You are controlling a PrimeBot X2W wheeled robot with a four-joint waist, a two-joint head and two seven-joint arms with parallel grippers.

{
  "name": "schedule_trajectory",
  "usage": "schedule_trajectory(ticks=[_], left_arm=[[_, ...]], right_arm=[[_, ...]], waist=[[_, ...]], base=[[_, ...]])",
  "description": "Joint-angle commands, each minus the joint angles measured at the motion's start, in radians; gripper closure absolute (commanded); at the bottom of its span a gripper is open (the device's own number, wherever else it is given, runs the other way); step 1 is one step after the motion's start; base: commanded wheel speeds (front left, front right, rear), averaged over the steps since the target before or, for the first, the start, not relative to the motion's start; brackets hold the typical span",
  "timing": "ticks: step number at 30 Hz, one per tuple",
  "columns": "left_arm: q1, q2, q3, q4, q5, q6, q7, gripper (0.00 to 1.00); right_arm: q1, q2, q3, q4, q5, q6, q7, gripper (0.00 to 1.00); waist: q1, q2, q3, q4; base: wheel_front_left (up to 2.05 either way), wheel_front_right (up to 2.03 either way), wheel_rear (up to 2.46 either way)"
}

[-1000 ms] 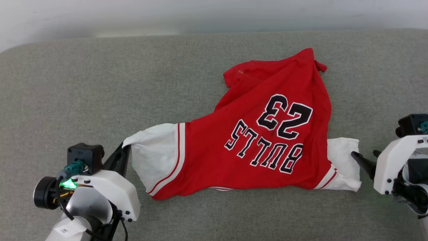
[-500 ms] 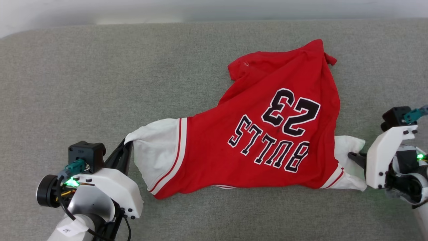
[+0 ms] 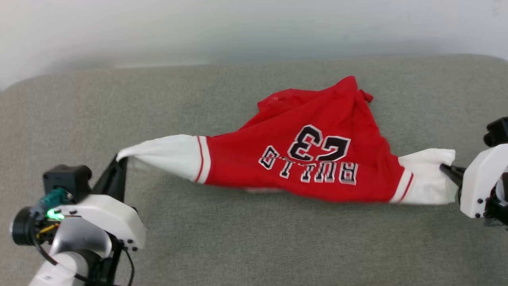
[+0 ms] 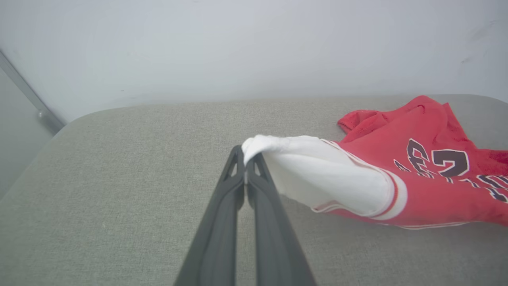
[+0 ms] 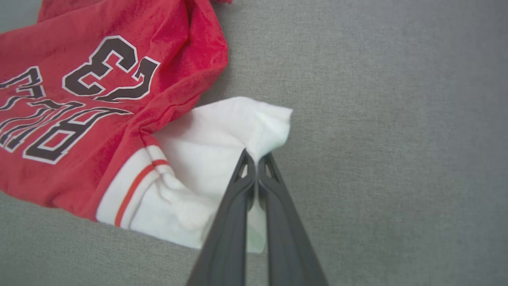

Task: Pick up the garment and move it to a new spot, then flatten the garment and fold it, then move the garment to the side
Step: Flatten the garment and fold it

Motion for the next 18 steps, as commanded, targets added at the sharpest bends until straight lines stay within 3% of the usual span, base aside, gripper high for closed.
schedule_trajectory(ticks=[1, 8, 18], left_arm=[[-0.011, 0.006, 0.009, -0.007, -0.004, 0.001, -0.002, 1.0], [-0.136, 0.033, 0.054, 0.016, -0.04, -0.029, 0.017, 1.0], [-0.518, -0.022, 0.021, 0.24, -0.07, -0.116, 0.028, 1.0]], right_arm=[[0.013, 0.002, -0.009, -0.008, -0.007, -0.001, 0.004, 1.0], [-0.026, 0.025, -0.082, -0.075, -0.043, -0.001, 0.029, 1.0], [-0.288, 0.069, -0.128, -0.065, -0.157, -0.001, -0.065, 1.0]], waist=[[-0.0001, -0.0001, -0.021, -0.016], [-0.0001, -0.0001, -0.061, -0.037], [-0.0001, -0.0001, -0.03, -0.045]], base=[[0.0, 0.0, 0.0], [0.0, 0.0, 0.0], [0.0, 0.0, 0.0]])
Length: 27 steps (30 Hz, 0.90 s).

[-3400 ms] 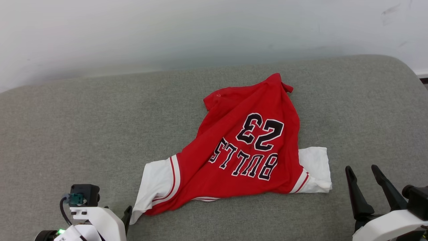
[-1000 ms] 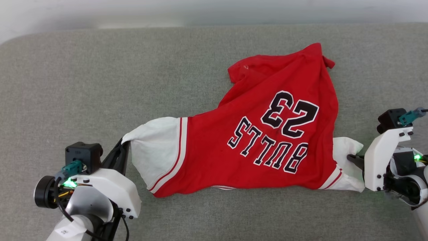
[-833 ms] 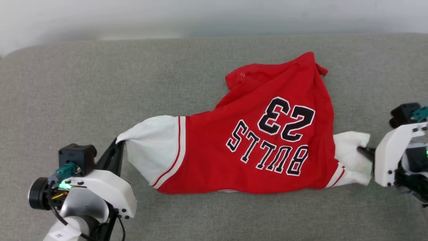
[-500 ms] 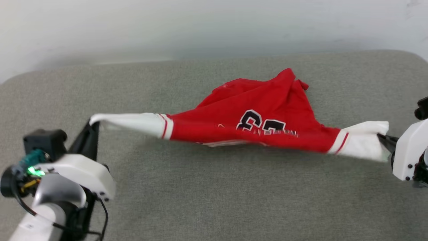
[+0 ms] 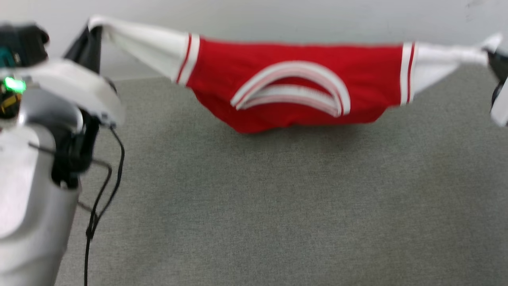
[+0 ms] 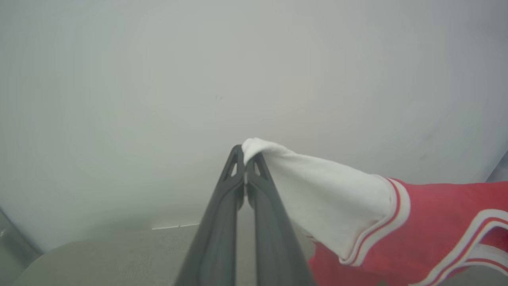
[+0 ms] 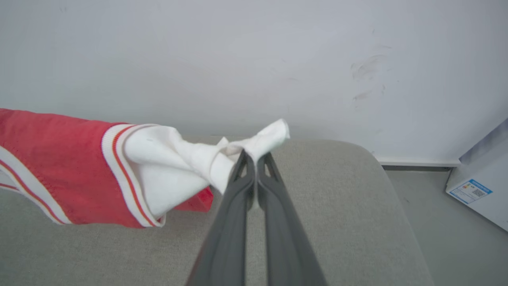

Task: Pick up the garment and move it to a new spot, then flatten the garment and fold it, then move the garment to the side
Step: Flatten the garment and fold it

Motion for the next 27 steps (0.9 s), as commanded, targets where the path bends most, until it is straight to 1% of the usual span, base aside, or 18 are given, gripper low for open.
schedule_trajectory(ticks=[1, 4, 10, 17, 20, 23, 27], left_arm=[[-0.038, -0.002, -0.003, 0.019, 0.007, -0.009, -0.01, 1.0], [-0.168, -0.025, -0.011, 0.107, 0.023, -0.022, -0.036, 1.0], [-0.442, -0.047, -0.015, 0.297, 0.066, -0.053, -0.121, 1.0], [-0.701, -0.048, -0.003, 0.461, 0.097, -0.076, -0.215, 1.0], [-0.786, -0.04, 0.006, 0.506, 0.1, -0.086, -0.252, 1.0], [-0.866, -0.032, 0.007, 0.539, 0.106, -0.101, -0.272, 1.0], [-0.92, -0.029, 0.004, 0.592, 0.103, -0.123, -0.294, 1.0]], right_arm=[[-0.035, 0.01, -0.001, 0.01, -0.007, 0.0, -0.012, 1.0], [-0.148, 0.019, 0.0, 0.056, -0.037, 0.0, -0.061, 1.0], [-0.389, 0.034, 0.027, 0.151, -0.076, 0.0, -0.182, 1.0], [-0.653, 0.066, 0.039, 0.288, -0.116, 0.0, -0.346, 1.0], [-0.749, 0.074, 0.055, 0.35, -0.127, 0.0, -0.402, 1.0], [-0.841, 0.075, 0.079, 0.4, -0.126, 0.0, -0.434, 1.0], [-0.917, 0.085, 0.125, 0.458, -0.111, 0.0, -0.465, 1.0]], waist=[[0.0, 0.0, 0.016, 0.0], [0.0, 0.0, 0.053, 0.002], [0.0, 0.0, 0.168, 0.003], [0.0, 0.0, 0.298, -0.004], [0.0, 0.0, 0.346, -0.007], [0.0, 0.0, 0.402, -0.008], [0.0, 0.0, 0.472, -0.008]], base=[[0.0, 0.0, 0.0], [0.0, 0.0, 0.0], [0.0, 0.0, 0.0], [0.0, 0.0, 0.0], [0.0, 0.0, 0.0], [0.0, 0.0, 0.0], [0.0, 0.0, 0.0]])
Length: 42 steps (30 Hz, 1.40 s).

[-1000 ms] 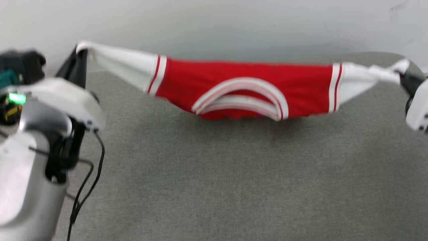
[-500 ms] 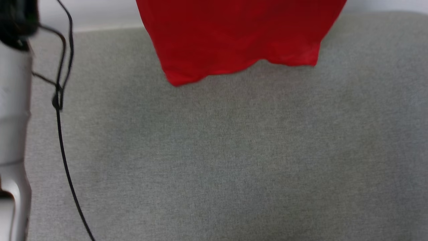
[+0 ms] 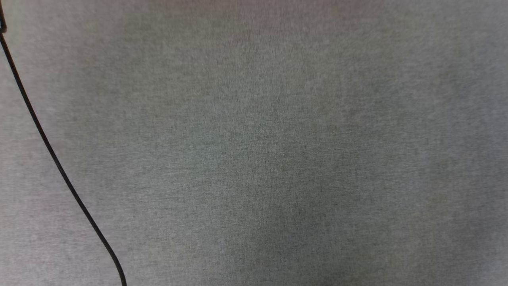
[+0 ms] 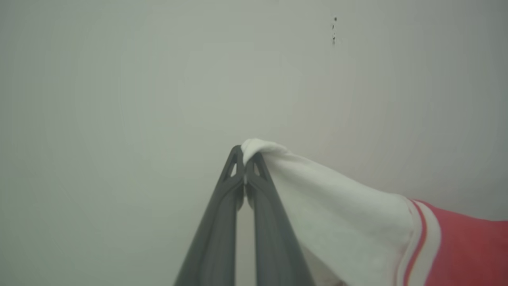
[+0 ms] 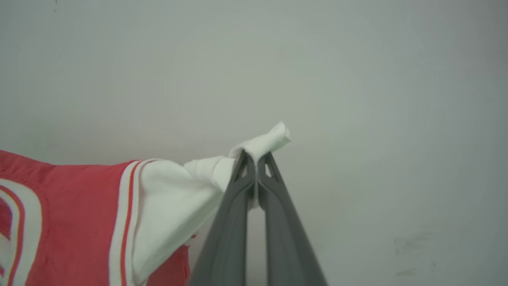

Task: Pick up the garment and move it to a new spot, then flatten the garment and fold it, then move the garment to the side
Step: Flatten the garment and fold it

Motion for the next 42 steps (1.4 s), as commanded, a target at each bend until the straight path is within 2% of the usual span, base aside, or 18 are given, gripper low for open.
schedule_trajectory(ticks=[1, 6, 12, 17, 24, 25, 30, 36, 42], left_arm=[[-0.007, 0.0, -0.002, 0.017, -0.001, -0.008, -0.01, 1.0], [-0.014, -0.018, -0.002, 0.097, -0.023, -0.035, -0.043, 1.0], [0.046, -0.036, -0.001, 0.199, -0.054, -0.085, -0.107, 1.0], [0.157, -0.06, -0.002, 0.268, -0.084, -0.125, -0.154, 1.0], [0.413, -0.088, 0.008, 0.308, -0.127, -0.157, -0.201, 1.0], [0.413, -0.088, 0.008, 0.308, -0.127, -0.157, -0.201, 1.0], [0.618, -0.094, 0.043, 0.237, -0.135, -0.153, -0.209, 1.0], [0.884, -0.094, 0.127, 0.062, -0.126, -0.114, -0.209, 1.0], [1.137, -0.104, 0.164, -0.111, -0.123, -0.065, -0.209, 1.0]], right_arm=[[-0.013, 0.009, 0.013, 0.021, 0.009, 0.0, -0.009, 1.0], [-0.048, 0.027, 0.07, 0.095, 0.054, 0.0, -0.044, 1.0], [0.015, 0.038, 0.138, 0.175, 0.125, 0.0, -0.109, 1.0], [0.141, 0.03, 0.19, 0.218, 0.202, 0.0, -0.15, 1.0], [0.435, 0.01, 0.246, 0.229, 0.318, 0.0, -0.209, 1.0], [0.435, 0.01, 0.246, 0.229, 0.318, 0.0, -0.209, 1.0], [0.637, -0.012, 0.276, 0.195, 0.388, 0.0, -0.233, 1.0], [0.832, -0.038, 0.301, 0.123, 0.438, 0.0, -0.237, 1.0], [1.006, -0.067, 0.287, 0.027, 0.443, 0.0, -0.213, 1.0]], waist=[[-0.0001, 0.0, 0.056, -0.002], [-0.0001, 0.0, 0.118, 0.002], [-0.0001, 0.0, 0.133, 0.01], [-0.0001, 0.0, 0.088, 0.019], [-0.0001, 0.0, -0.056, 0.026], [-0.0001, 0.0, -0.056, 0.026], [-0.0001, 0.0, -0.166, 0.019], [-0.0001, 0.0, -0.282, 0.005], [-0.0001, 0.0, -0.379, 0.002]], base=[[0.0, 0.0, 0.0], [0.0, 0.0, 0.0], [0.0, 0.0, 0.0], [0.0, 0.0, 0.0], [0.0, 0.0, 0.0], [0.0, 0.0, 0.0], [0.0, 0.0, 0.0], [0.0, 0.0, 0.0], [0.0, 0.0, 0.0]])
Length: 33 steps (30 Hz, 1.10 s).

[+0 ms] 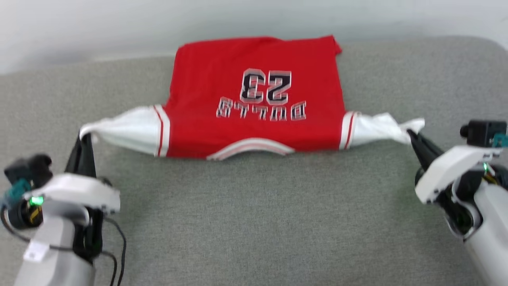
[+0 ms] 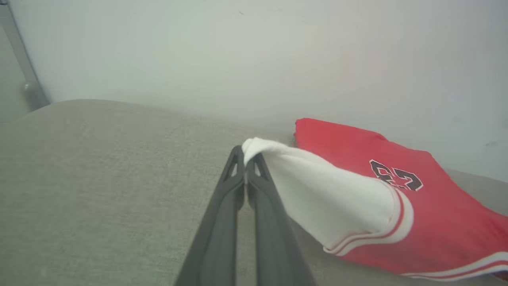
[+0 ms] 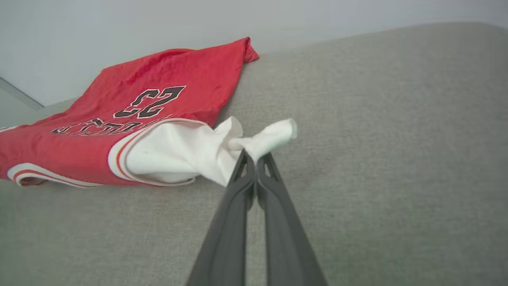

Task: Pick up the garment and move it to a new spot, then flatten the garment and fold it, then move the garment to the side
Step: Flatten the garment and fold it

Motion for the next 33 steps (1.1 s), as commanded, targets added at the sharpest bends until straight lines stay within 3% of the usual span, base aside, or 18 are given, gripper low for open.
schedule_trajectory(ticks=[1, 8, 14, 23, 29, 30, 31, 33], left_arm=[[0.025, 0.002, 0.002, -0.017, 0.004, 0.009, 0.0, 1.0], [0.307, 0.01, 0.018, -0.236, -0.011, 0.091, 0.076, 1.0], [0.541, -0.003, 0.028, -0.437, -0.017, 0.17, 0.133, 1.0], [0.732, 0.004, 0.015, -0.578, -0.014, 0.227, 0.212, 1.0], [0.753, -0.018, -0.034, -0.583, 0.001, 0.217, 0.208, 1.0], [0.742, -0.021, -0.044, -0.581, 0.003, 0.212, 0.204, 1.0], [0.734, -0.026, -0.054, -0.579, 0.009, 0.209, 0.201, 1.0], [0.715, -0.032, -0.078, -0.578, 0.024, 0.203, 0.196, 1.0]], right_arm=[[0.029, -0.009, -0.007, -0.01, -0.002, 0.0, 0.003, 1.0], [0.254, -0.021, -0.103, -0.151, -0.042, 0.0, 0.085, 1.0], [0.49, 0.021, -0.266, -0.326, -0.104, 0.0, 0.193, 1.0], [0.833, 0.221, -0.531, -0.65, -0.261, 0.0, 0.432, 1.0], [0.912, 0.298, -0.544, -0.722, -0.336, 0.0, 0.514, 1.0], [0.911, 0.306, -0.536, -0.719, -0.329, 0.0, 0.509, 0.73], [0.904, 0.3, -0.522, -0.718, -0.347, 0.0, 0.496, 0.0], [0.88, 0.294, -0.506, -0.712, -0.345, 0.0, 0.458, 0.0]], waist=[[0.0002, 0.0, -0.047, -0.003], [0.0002, 0.0, -0.129, 0.002], [0.0002, 0.0, -0.178, 0.013], [0.0002, 0.0, -0.211, 0.044], [0.0002, 0.0, -0.208, 0.062], [0.0002, 0.0, -0.207, 0.067], [0.0002, 0.0, -0.206, 0.071], [0.0002, 0.0, -0.201, 0.083]], base=[[0.0, 0.0, 0.0], [0.0, 0.0, 0.0], [0.0, 0.0, 0.0], [0.0, 0.0, 0.0], [0.0, 0.0, 0.0], [0.0, 0.0, 0.0], [0.0, 0.0, 0.0], [0.0, 0.0, 0.0]])
